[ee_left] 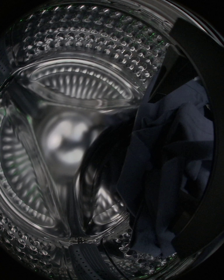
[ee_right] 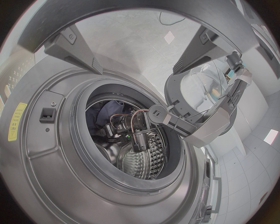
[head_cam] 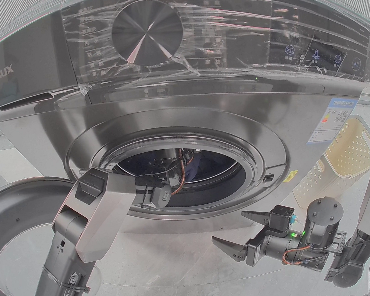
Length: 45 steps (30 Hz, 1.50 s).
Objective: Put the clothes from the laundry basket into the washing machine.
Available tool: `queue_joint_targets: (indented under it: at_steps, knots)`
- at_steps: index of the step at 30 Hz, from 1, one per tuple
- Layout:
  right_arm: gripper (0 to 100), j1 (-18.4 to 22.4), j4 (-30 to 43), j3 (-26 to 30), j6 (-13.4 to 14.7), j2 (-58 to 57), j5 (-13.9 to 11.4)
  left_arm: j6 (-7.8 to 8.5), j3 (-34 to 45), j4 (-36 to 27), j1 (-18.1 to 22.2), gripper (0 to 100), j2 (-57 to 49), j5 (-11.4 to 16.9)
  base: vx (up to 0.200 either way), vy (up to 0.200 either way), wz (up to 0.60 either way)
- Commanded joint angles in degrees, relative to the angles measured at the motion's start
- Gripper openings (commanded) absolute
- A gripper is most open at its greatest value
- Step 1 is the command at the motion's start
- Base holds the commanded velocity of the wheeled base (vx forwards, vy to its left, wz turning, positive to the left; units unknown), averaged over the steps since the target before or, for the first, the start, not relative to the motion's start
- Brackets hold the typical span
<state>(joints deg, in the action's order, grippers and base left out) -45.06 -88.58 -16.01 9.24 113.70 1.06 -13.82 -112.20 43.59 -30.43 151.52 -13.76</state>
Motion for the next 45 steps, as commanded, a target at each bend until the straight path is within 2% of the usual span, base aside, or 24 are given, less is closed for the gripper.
queue_joint_targets:
  at_steps: [1, 4, 6, 9, 13, 14, 15, 17, 21, 27, 28, 34, 38, 43, 45]
  knots:
    - [100, -0.03, -0.02, 0.01, -0.01, -0.06, -0.01, 0.90, 4.27, 0.44, -0.42, 100, -2.28, -0.04, 0.000, 0.000, 0.00]
    - [100, -0.03, -0.02, 0.01, -0.01, -0.06, -0.01, 0.99, 9.55, 0.62, -1.39, 100, -5.53, 0.05, 0.000, 0.000, 0.00]
    - [100, -0.03, -0.02, 0.10, -0.01, -0.15, -0.01, 1.61, 15.00, 1.76, -2.09, 100, -8.34, 0.05, 0.000, 0.000, 0.00]
    - [100, -0.03, -0.02, 0.36, 0.08, -0.23, -0.01, 4.16, 24.05, 5.63, -3.23, 100, -12.30, 0.05, 0.000, 0.000, 0.00]
    - [100, 0.06, -0.02, 0.71, 0.08, -0.67, -0.01, 8.46, 37.58, 14.41, -5.26, 100, -16.25, 0.40, 0.000, 0.000, 0.00]
    - [100, 0.06, -0.02, 0.71, 0.08, -0.76, 0.08, 8.64, 38.02, 14.59, -5.34, 100, -16.34, 0.40, 0.000, 0.000, 0.00]
    - [100, 0.06, -0.02, 0.89, 0.16, -1.38, 0.08, 10.04, 43.82, 18.19, -6.13, 100, -18.27, 1.02, 0.000, 0.000, 0.00]
    - [100, 0.06, -0.02, 1.33, 0.16, -1.99, 0.08, 10.75, 49.01, 20.92, -6.93, 100, -20.91, 1.46, 0.000, 0.000, 0.00]
    - [100, 0.14, -0.02, 2.65, 0.25, -3.14, 0.08, 10.48, 59.56, 23.73, -9.39, 100, -27.50, 3.30, 0.000, 0.000, 0.00]
    - [100, 0.41, -0.02, 4.05, -0.10, -6.65, 0.08, 10.22, 68.43, 25.14, -12.11, 100, -34.53, 3.22, 0.000, 0.000, 0.00]
    - [100, 0.76, -0.02, 4.58, -0.01, -8.06, 0.26, 10.22, 72.30, 26.37, -13.34, 100, -37.35, 2.78, 0.000, 0.000, 0.00]
    - [100, 1.29, -0.02, 10.21, -0.01, -12.63, 0.79, 10.66, 82.58, 30.85, -15.63, 100, -43.59, 2.51, 0.000, 0.000, 0.00]
    - [100, 2.87, 0.07, 12.58, -0.28, -15.70, 0.79, 10.75, 86.36, 33.22, -16.15, 100, -46.49, 2.51, 0.000, 0.000, 0.00]
    - [100, 6.91, 0.60, 15.57, -0.63, -21.59, 0.87, 10.92, 94.71, 37.44, -16.33, 100, -51.59, 2.51, 0.000, 0.000, 0.00]
    - [100, 7.88, 1.04, 16.01, -0.98, -23.35, 1.14, 11.63, 97.26, 38.94, -16.33, 100, -53.43, 2.43, -0.200, 0.000, 0.00]
